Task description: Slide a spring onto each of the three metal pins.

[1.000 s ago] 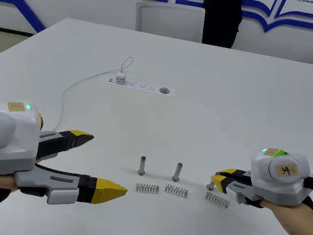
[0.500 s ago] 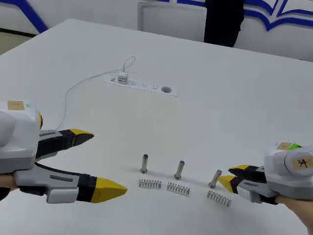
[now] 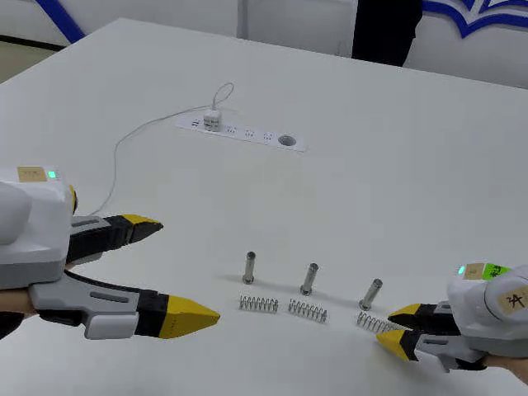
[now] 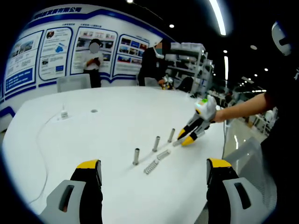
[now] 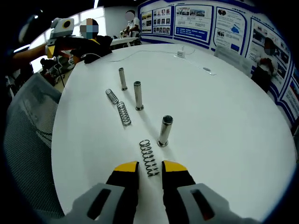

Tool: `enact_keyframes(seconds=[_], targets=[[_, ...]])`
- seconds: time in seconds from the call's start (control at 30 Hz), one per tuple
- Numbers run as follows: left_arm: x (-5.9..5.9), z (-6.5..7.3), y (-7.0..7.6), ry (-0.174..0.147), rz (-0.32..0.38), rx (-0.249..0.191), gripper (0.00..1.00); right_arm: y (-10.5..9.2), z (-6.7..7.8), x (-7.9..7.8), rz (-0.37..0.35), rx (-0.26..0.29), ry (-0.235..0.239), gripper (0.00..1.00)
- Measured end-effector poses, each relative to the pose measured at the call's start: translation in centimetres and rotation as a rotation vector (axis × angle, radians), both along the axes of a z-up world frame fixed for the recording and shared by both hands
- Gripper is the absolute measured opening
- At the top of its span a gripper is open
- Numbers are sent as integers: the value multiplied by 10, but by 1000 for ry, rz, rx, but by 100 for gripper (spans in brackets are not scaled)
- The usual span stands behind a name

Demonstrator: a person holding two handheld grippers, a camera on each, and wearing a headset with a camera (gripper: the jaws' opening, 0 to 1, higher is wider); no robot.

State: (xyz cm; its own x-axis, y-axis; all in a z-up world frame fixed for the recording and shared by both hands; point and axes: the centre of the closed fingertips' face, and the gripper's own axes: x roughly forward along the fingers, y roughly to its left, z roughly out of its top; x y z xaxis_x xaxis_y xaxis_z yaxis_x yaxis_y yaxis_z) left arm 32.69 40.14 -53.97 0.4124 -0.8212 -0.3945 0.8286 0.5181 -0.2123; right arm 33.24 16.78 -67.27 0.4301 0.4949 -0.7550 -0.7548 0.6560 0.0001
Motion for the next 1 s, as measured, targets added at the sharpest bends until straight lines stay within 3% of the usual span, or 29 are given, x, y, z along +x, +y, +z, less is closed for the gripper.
enact_keyframes(seconds=[0.43, 0.63, 0.73, 1.0], targets=[[2, -5, 1, 14, 3, 12, 95, 0, 1, -3, 36, 33, 26, 11], [-1, -3, -2, 8, -10, 16, 95, 2, -2, -6, 56, 16, 32, 11], [-1, 1, -1, -2, -15, 18, 95, 0, -2, -11, 66, -22, 39, 10], [0, 10, -5, -23, -16, 4, 94, 10, 26, -21, 132, -40, -4, 10]])
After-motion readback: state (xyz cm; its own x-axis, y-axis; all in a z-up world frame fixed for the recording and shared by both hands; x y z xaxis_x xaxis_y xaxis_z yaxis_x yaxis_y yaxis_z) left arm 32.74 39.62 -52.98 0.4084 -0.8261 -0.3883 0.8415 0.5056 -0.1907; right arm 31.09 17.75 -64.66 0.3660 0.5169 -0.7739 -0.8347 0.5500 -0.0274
